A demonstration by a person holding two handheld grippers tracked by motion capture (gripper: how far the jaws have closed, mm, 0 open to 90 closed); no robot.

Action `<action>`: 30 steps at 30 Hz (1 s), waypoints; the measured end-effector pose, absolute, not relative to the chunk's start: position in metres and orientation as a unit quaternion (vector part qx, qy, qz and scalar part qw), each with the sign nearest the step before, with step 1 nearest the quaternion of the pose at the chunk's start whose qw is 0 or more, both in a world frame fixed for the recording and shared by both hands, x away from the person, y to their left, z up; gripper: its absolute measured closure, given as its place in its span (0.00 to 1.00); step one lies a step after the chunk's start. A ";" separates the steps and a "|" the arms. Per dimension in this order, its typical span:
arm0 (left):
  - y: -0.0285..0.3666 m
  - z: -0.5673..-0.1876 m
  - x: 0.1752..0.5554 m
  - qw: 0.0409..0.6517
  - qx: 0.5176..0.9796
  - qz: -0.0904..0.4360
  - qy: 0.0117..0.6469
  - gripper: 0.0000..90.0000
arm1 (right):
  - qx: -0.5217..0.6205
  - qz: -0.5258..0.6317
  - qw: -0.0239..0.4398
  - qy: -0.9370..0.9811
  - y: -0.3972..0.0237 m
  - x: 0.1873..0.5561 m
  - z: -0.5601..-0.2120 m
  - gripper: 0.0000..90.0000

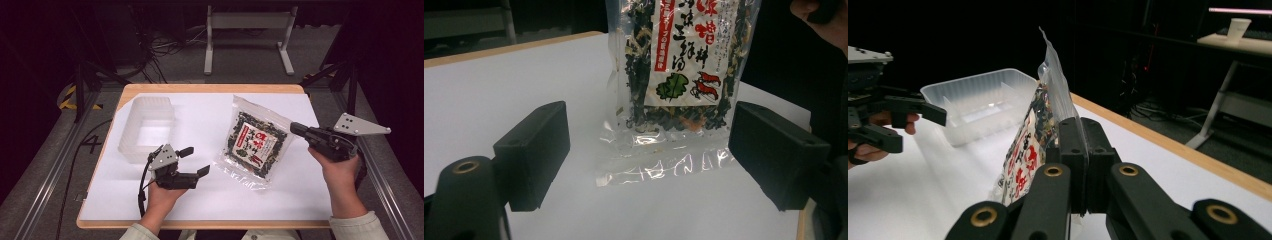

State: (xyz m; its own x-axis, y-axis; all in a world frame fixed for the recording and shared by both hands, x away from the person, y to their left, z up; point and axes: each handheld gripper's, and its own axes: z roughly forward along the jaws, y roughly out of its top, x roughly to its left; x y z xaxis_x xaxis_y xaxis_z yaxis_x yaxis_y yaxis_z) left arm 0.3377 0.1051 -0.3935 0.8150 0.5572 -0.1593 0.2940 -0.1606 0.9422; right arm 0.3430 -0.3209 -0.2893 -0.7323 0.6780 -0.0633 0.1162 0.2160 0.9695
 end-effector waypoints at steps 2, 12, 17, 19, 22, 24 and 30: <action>0.103 -0.393 0.338 0.576 0.756 0.124 0.284 0.21 | 0.260 0.566 0.251 0.741 -0.317 0.340 -0.286 1.00; 0.093 -0.381 0.345 0.576 0.759 0.123 0.277 0.21 | 0.223 0.576 0.264 0.741 -0.299 0.328 -0.270 1.00; 0.092 -0.378 0.354 0.572 0.766 0.112 0.273 0.20 | 0.208 0.582 0.270 0.738 -0.291 0.323 -0.263 1.00; 0.092 -0.377 0.357 0.574 0.763 0.112 0.273 0.15 | 0.203 0.584 0.271 0.737 -0.288 0.322 -0.260 1.00; 0.091 -0.375 0.360 0.575 0.763 0.114 0.272 0.10 | 0.198 0.588 0.272 0.736 -0.286 0.320 -0.258 1.00; 0.089 -0.372 0.362 0.575 0.763 0.119 0.270 0.09 | 0.193 0.591 0.273 0.734 -0.284 0.318 -0.256 1.00; 0.084 -0.366 0.364 0.582 0.761 0.118 0.259 0.07 | 0.178 0.598 0.269 0.734 -0.278 0.314 -0.252 1.00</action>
State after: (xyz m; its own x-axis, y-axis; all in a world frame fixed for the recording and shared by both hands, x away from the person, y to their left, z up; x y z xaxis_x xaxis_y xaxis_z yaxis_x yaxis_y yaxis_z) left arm 0.3636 0.0835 -0.3660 0.8378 0.5319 -0.1227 0.2578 -0.1874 0.9478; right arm 0.3140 -0.2780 -0.2524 -0.7923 0.5826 -0.1812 -0.0594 0.2219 0.9733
